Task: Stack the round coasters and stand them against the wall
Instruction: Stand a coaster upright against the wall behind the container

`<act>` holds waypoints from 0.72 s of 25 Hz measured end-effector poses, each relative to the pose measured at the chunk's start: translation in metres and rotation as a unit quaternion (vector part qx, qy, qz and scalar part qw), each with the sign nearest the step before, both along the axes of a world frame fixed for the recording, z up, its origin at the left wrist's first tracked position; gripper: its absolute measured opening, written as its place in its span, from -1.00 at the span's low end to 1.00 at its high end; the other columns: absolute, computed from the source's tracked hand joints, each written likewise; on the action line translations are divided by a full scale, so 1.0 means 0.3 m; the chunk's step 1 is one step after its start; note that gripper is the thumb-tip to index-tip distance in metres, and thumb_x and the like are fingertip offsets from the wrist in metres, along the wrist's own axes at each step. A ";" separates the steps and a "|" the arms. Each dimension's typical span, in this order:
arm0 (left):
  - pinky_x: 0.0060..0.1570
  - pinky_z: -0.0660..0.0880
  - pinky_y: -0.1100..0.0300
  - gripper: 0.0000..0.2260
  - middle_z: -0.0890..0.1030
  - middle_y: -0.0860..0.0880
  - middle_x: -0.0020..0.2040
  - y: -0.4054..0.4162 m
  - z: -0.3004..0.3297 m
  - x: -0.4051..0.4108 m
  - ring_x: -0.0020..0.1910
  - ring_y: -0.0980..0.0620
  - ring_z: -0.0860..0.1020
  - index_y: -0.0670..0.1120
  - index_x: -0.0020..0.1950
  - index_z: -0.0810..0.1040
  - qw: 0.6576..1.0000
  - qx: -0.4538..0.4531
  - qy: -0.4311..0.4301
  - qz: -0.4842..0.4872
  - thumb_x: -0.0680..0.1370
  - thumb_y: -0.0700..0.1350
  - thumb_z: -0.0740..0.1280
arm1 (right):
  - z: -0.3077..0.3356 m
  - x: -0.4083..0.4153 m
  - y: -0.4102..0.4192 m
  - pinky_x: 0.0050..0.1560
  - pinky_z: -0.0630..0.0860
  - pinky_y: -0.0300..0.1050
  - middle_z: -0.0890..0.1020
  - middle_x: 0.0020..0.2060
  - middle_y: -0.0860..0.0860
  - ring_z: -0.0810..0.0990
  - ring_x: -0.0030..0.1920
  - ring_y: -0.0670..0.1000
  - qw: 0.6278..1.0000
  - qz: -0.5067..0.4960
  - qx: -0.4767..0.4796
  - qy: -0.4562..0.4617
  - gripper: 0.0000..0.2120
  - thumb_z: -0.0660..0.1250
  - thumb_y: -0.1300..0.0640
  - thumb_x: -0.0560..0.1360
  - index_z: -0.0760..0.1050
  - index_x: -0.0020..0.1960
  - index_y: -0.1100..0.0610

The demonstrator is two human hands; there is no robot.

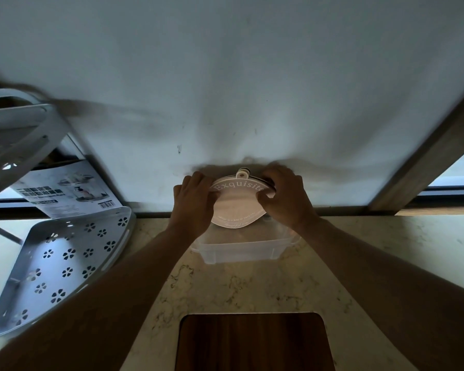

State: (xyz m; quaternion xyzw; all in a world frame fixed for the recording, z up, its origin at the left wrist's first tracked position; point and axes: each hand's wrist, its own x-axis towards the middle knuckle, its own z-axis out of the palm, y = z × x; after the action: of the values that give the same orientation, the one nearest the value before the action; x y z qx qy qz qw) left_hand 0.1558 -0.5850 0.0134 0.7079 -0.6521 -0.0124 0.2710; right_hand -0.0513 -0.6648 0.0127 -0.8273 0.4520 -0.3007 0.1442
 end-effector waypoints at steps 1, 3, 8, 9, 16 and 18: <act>0.06 0.36 -0.11 -0.81 0.52 -0.14 0.14 0.000 0.000 0.002 0.12 -0.20 0.44 -0.13 0.17 0.52 1.000 0.000 0.000 0.002 0.55 -0.19 0.31 | -0.004 0.002 -0.005 0.01 0.26 -0.10 0.60 -0.01 0.00 0.53 0.10 0.08 1.000 -0.002 0.004 0.006 -0.72 0.46 0.12 0.34 0.54 0.03 0.07; 0.05 0.36 -0.10 -0.81 0.52 -0.15 0.13 0.001 0.000 0.000 0.11 -0.21 0.44 -0.13 0.16 0.51 1.000 0.003 0.005 0.003 0.55 -0.19 0.31 | -0.009 -0.006 -0.012 0.05 0.26 -0.08 0.61 0.03 0.01 0.50 0.16 0.08 1.000 -0.003 0.009 0.028 -0.74 0.46 0.08 0.39 0.56 0.06 0.08; 0.09 0.30 -0.06 -0.81 0.50 -0.17 0.14 -0.004 0.029 0.003 0.16 -0.20 0.41 -0.16 0.15 0.51 0.998 0.045 0.040 0.014 0.56 -0.16 0.30 | 0.045 -0.011 -0.010 0.11 0.31 0.04 0.62 0.06 0.07 0.51 0.18 0.11 0.998 0.020 0.045 0.049 -0.77 0.44 0.05 0.44 0.61 0.06 0.14; 0.10 0.31 -0.06 -0.82 0.51 -0.17 0.14 -0.008 0.039 0.005 0.16 -0.20 0.42 -0.15 0.14 0.51 0.997 0.055 0.052 0.012 0.56 -0.15 0.30 | 0.061 -0.010 -0.017 0.11 0.34 0.05 0.62 0.04 0.07 0.52 0.14 0.11 0.997 0.022 0.052 0.053 -0.76 0.44 0.04 0.44 0.62 0.05 0.13; 0.04 0.41 -0.08 -0.77 0.61 -0.17 -0.01 0.009 0.097 0.038 0.02 -0.19 0.49 -0.16 0.11 0.57 0.999 -0.015 0.021 -0.047 0.56 -0.07 0.25 | 0.134 -0.049 -0.015 -0.13 0.43 -0.05 0.67 -0.15 0.10 0.56 -0.14 0.08 0.998 0.059 0.028 -0.006 -0.79 0.47 0.03 0.43 0.65 -0.01 0.12; 0.00 0.40 -0.03 -0.79 0.61 -0.14 -0.06 0.009 0.088 0.050 -0.02 -0.16 0.49 -0.13 0.10 0.59 0.998 -0.026 0.014 -0.050 0.57 -0.06 0.26 | 0.128 -0.054 -0.012 -0.16 0.39 -0.08 0.68 -0.17 0.07 0.54 -0.16 0.05 0.998 0.061 0.009 -0.011 -0.80 0.47 0.02 0.43 0.65 -0.01 0.10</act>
State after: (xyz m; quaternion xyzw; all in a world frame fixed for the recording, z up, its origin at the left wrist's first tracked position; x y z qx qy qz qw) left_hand 0.1708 -0.5823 0.0399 0.6673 -0.6825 -0.0192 0.2975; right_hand -0.0675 -0.6685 0.0510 -0.8489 0.4013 -0.2962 0.1749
